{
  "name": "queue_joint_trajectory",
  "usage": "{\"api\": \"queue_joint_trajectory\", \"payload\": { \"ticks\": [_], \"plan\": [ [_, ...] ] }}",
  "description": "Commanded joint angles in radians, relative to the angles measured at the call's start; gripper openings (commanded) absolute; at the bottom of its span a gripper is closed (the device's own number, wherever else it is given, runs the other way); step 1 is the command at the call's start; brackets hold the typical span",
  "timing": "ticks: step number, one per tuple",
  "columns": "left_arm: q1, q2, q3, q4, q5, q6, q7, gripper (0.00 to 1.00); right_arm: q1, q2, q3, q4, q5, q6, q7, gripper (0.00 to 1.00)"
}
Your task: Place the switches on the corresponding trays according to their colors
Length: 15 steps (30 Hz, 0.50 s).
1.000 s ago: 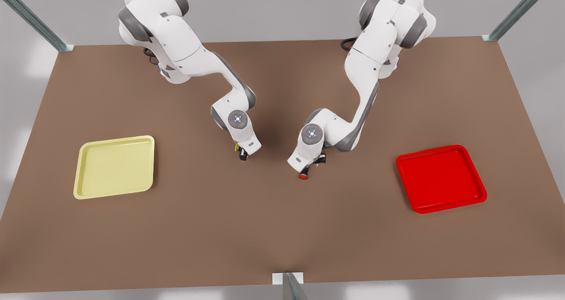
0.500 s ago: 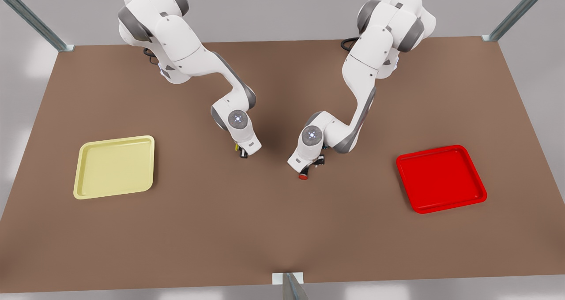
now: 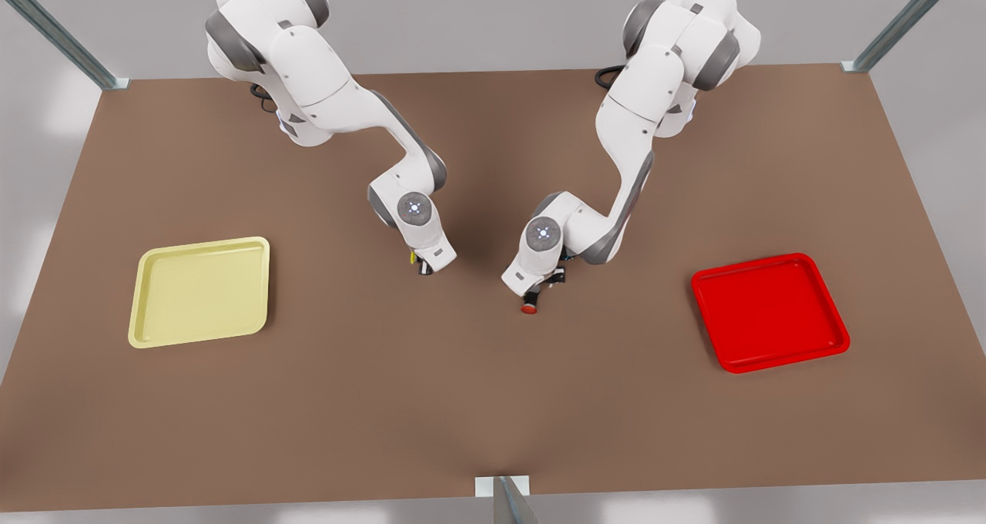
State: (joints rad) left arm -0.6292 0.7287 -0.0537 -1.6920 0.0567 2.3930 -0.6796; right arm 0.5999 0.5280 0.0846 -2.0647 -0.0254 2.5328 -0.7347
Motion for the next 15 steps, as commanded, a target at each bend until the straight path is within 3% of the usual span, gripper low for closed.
{"api": "queue_joint_trajectory", "payload": {
  "ticks": [1, 6, 8, 10, 11, 15],
  "plan": [
    [0.003, 0.000, 0.000, 0.000, 0.025, 0.000, 0.000, 0.99, 0.000, -0.005, 0.000, 0.000, -0.004, -0.003, 0.001, 0.50],
    [0.017, 0.005, 0.000, 0.000, 0.035, 0.005, 0.000, 0.99, -0.051, -0.109, 0.000, -0.011, -0.004, -0.127, -0.011, 0.51],
    [0.014, 0.009, 0.000, 0.002, 0.035, 0.006, 0.000, 0.98, -0.149, -0.167, -0.017, -0.025, -0.010, -0.180, -0.184, 0.51],
    [0.011, 0.012, 0.000, 0.002, 0.035, 0.020, 0.000, 0.92, -0.204, -0.183, -0.085, -0.026, -0.013, -0.217, -0.310, 0.51],
    [0.009, 0.012, 0.000, 0.002, 0.035, 0.020, 0.000, 0.75, -0.236, -0.181, -0.146, -0.026, -0.013, -0.220, -0.389, 0.53],
    [0.002, 0.014, -0.005, 0.000, 0.034, 0.029, -0.006, 0.77, -0.279, -0.171, -0.391, -0.021, -0.015, -0.213, -0.690, 0.53]
  ]
}}
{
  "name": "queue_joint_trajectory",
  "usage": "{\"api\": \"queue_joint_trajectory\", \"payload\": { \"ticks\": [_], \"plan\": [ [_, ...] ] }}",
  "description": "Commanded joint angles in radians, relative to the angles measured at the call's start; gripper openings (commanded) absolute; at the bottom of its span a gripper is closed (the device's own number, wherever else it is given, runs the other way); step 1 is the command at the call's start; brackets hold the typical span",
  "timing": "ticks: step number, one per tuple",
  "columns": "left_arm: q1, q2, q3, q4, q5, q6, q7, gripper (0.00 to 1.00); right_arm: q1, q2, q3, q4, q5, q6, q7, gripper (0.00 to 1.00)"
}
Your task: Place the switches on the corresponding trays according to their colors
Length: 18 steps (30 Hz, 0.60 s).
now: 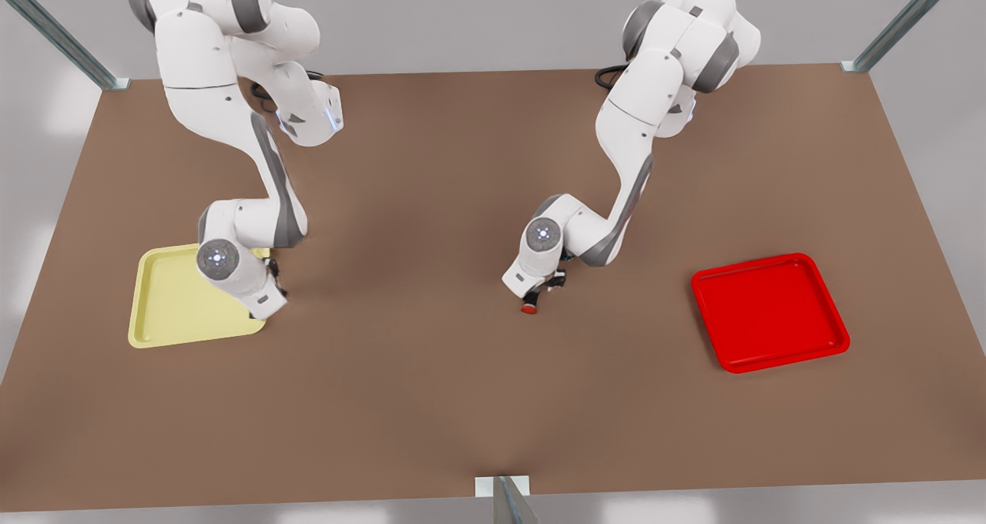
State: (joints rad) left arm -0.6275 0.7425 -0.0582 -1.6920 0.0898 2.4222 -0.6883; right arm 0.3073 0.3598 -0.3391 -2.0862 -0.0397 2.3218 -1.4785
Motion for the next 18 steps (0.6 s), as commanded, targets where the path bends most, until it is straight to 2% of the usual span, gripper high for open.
{"api": "queue_joint_trajectory", "payload": {
  "ticks": [1, 2, 4, 5, 6, 8, 10, 13, 16, 18],
  "plan": [
    [0.000, 0.000, -0.002, 0.000, 0.001, 0.000, -0.002, 0.77, 0.003, 0.002, -0.020, 0.000, 0.000, 0.001, -0.028, 0.53],
    [0.000, 0.000, -0.003, 0.000, 0.001, 0.000, -0.005, 0.77, 0.000, 0.019, -0.080, 0.003, -0.002, 0.007, -0.112, 0.53],
    [0.003, -0.003, -0.008, 0.000, 0.001, -0.002, -0.005, 0.77, -0.051, 0.039, -0.112, 0.005, -0.057, 0.036, -0.167, 0.53],
    [0.005, -0.006, -0.008, -0.002, 0.001, -0.003, 0.000, 0.77, -0.065, 0.053, -0.112, 0.005, -0.054, 0.036, -0.167, 0.88],
    [0.008, -0.008, -0.008, -0.006, 0.001, -0.003, 0.003, 0.77, -0.076, 0.057, -0.112, 0.005, -0.046, 0.031, -0.155, 1.00],
    [0.011, -0.011, -0.008, -0.009, 0.002, -0.003, 0.004, 0.76, -0.077, 0.057, -0.112, 0.006, -0.046, 0.031, -0.155, 1.00],
    [0.011, -0.009, -0.008, -0.009, 0.002, -0.002, 0.004, 0.68, -0.079, 0.059, -0.112, 0.006, -0.045, 0.030, -0.155, 1.00],
    [0.011, -0.009, -0.008, -0.009, 0.002, -0.002, 0.004, 0.65, -0.076, 0.041, -0.110, 0.049, -0.045, 0.016, -0.157, 1.00],
    [0.009, -0.009, -0.008, -0.009, 0.002, -0.002, 0.004, 0.65, -0.077, 0.039, -0.009, 0.417, -0.043, -0.325, 0.053, 1.00],
    [0.006, -0.008, -0.008, -0.009, 0.002, 0.000, 0.004, 0.58, -0.076, 0.021, -0.009, 0.505, 0.023, -0.358, 0.331, 1.00]
  ]
}}
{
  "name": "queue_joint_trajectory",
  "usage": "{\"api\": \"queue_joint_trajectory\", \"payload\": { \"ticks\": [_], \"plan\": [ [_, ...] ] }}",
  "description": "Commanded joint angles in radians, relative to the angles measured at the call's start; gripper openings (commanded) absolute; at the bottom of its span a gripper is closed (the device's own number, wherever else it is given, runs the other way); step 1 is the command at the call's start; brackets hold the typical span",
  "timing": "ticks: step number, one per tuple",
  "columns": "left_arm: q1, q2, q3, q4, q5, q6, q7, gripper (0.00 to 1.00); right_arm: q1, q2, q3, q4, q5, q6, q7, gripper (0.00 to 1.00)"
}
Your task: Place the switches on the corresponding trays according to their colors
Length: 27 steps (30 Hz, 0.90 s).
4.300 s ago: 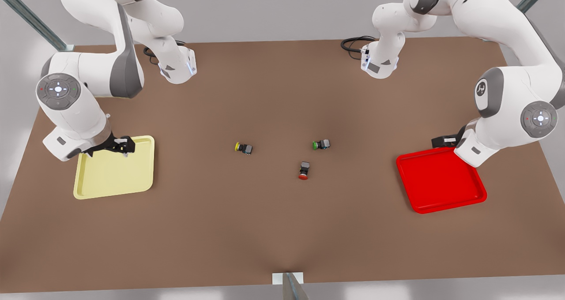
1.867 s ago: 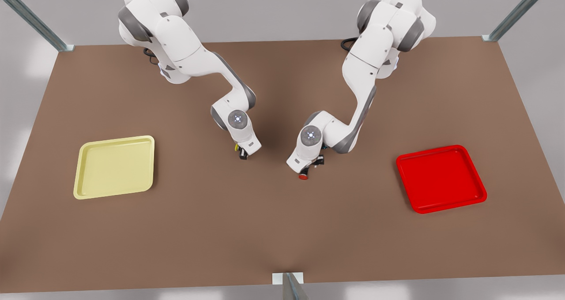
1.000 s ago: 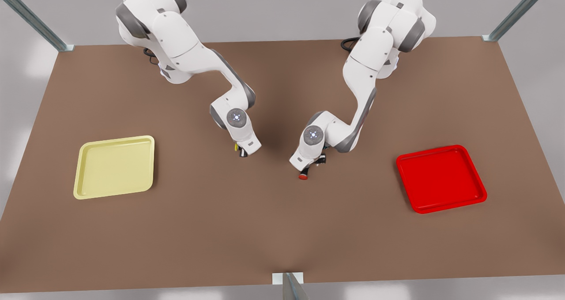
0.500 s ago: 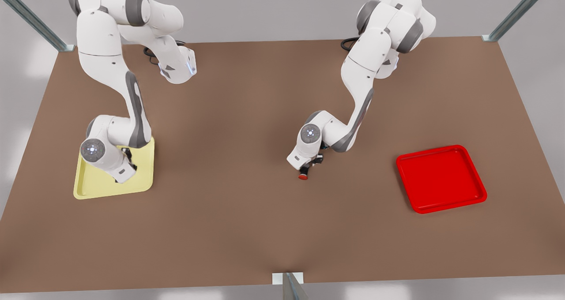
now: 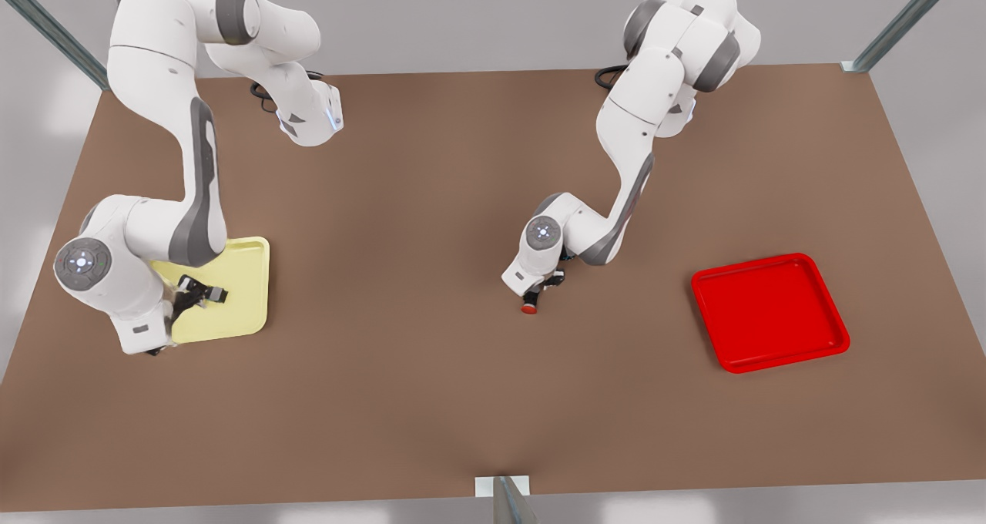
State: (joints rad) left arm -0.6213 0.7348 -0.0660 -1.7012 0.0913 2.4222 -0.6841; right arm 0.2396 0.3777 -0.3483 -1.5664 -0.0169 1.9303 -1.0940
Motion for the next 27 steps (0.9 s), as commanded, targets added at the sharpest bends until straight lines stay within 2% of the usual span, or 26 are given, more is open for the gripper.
{"api": "queue_joint_trajectory", "payload": {
  "ticks": [1, 3, 5, 12, 14, 27],
  "plan": [
    [0.000, 0.000, 0.000, 0.000, 0.001, 0.000, 0.000, 0.57, 0.001, 0.000, 0.000, 0.011, 0.000, -0.007, 0.013, 1.00],
    [-0.002, 0.000, 0.000, 0.000, 0.001, 0.000, 0.000, 0.57, 0.003, -0.054, 0.003, 0.063, 0.003, -0.045, 0.169, 1.00],
    [-0.002, 0.000, 0.000, 0.000, 0.001, 0.000, 0.000, 0.57, 0.000, -0.172, 0.043, 0.066, -0.034, -0.209, 0.540, 1.00],
    [-0.002, 0.000, -0.002, 0.000, 0.001, 0.000, 0.000, 0.55, 0.000, -0.235, 0.087, 0.098, -0.083, -0.286, 0.600, 1.00],
    [0.000, 0.000, -0.002, 0.000, -0.001, 0.000, -0.002, 0.49, -0.002, -0.234, 0.089, 0.098, -0.083, -0.286, 0.600, 1.00],
    [0.002, -0.015, -0.005, -0.003, 0.001, -0.006, -0.009, 0.49, -0.002, -0.232, 0.086, 0.085, -0.080, -0.287, 0.599, 1.00]
  ]
}}
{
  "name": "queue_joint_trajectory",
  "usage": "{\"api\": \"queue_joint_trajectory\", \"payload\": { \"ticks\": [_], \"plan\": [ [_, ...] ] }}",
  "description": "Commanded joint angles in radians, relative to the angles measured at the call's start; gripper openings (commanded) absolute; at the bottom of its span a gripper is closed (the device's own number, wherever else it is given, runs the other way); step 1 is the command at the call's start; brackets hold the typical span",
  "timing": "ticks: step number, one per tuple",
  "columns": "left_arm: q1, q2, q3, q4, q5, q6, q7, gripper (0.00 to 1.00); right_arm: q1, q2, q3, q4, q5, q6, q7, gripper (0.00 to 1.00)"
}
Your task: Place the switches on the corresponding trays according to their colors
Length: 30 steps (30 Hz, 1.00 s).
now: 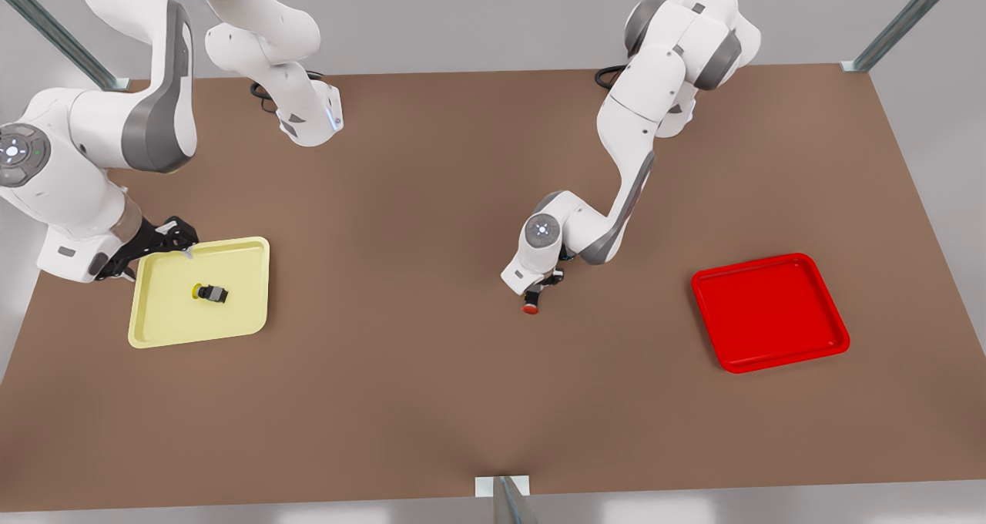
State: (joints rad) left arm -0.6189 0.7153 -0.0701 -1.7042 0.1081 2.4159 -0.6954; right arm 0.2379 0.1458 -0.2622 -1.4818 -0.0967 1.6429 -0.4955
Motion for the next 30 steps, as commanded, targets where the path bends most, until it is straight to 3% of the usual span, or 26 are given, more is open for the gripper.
{"api": "queue_joint_trajectory", "payload": {
  "ticks": [1, 14, 21, 30],
  "plan": [
    [0.001, -0.002, 0.000, 0.000, -0.018, 0.000, 0.002, 0.49, 0.000, 0.000, 0.000, 0.000, 0.000, -0.002, 0.000, 1.00],
    [0.030, -0.109, 0.000, -0.035, -0.018, -0.012, 0.004, 0.48, 0.011, 0.001, 0.000, 0.002, 0.000, 0.005, 0.002, 1.00],
    [0.117, -0.267, -0.025, -0.172, -0.018, -0.057, 0.033, 0.47, 0.015, 0.001, 0.000, 0.002, 0.000, 0.006, 0.002, 1.00],
    [0.458, -0.370, -0.125, -0.287, -0.016, -0.083, 0.304, 0.47, 0.034, 0.003, -0.002, 0.002, -0.003, 0.008, 0.002, 1.00]
  ]
}}
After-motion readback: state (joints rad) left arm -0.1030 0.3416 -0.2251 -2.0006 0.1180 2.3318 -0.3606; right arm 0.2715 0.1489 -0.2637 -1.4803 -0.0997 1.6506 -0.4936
